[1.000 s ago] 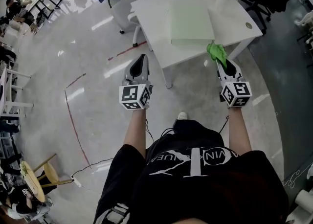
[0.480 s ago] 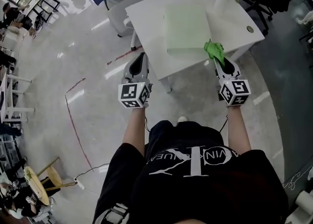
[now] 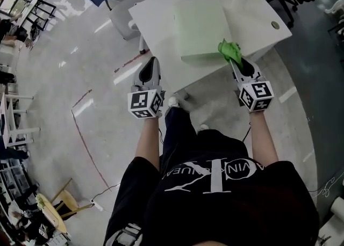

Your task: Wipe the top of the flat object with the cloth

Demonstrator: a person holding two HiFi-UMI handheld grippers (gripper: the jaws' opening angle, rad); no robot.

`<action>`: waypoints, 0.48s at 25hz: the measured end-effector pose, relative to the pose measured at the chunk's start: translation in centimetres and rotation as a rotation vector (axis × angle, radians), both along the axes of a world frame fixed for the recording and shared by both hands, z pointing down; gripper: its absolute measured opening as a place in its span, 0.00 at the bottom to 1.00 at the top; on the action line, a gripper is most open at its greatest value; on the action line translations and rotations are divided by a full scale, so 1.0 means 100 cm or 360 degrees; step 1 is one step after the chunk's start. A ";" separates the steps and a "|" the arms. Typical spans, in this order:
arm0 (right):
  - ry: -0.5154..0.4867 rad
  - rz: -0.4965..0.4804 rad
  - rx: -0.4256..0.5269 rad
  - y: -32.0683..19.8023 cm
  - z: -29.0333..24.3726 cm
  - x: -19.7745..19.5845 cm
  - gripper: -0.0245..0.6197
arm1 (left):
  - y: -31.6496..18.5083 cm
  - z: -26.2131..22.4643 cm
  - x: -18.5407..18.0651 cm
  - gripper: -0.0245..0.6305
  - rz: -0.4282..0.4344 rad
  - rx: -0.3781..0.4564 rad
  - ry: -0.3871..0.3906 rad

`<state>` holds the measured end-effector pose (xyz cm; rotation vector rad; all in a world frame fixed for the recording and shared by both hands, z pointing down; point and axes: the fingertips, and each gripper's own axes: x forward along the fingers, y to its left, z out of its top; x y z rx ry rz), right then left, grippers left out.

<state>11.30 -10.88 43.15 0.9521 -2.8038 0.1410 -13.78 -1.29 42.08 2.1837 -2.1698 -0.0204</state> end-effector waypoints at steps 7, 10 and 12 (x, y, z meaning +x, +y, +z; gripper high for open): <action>0.0046 0.0092 -0.0027 -0.041 0.004 -0.025 0.15 | -0.072 0.000 -0.030 0.06 0.0132 -0.0004 0.0001; 0.0066 0.0119 -0.0044 -0.061 0.005 -0.042 0.15 | -0.101 0.003 -0.044 0.06 0.0191 -0.0030 0.0004; 0.0071 0.0136 -0.0058 -0.074 0.007 -0.053 0.15 | -0.119 0.006 -0.051 0.06 0.0226 -0.0051 0.0010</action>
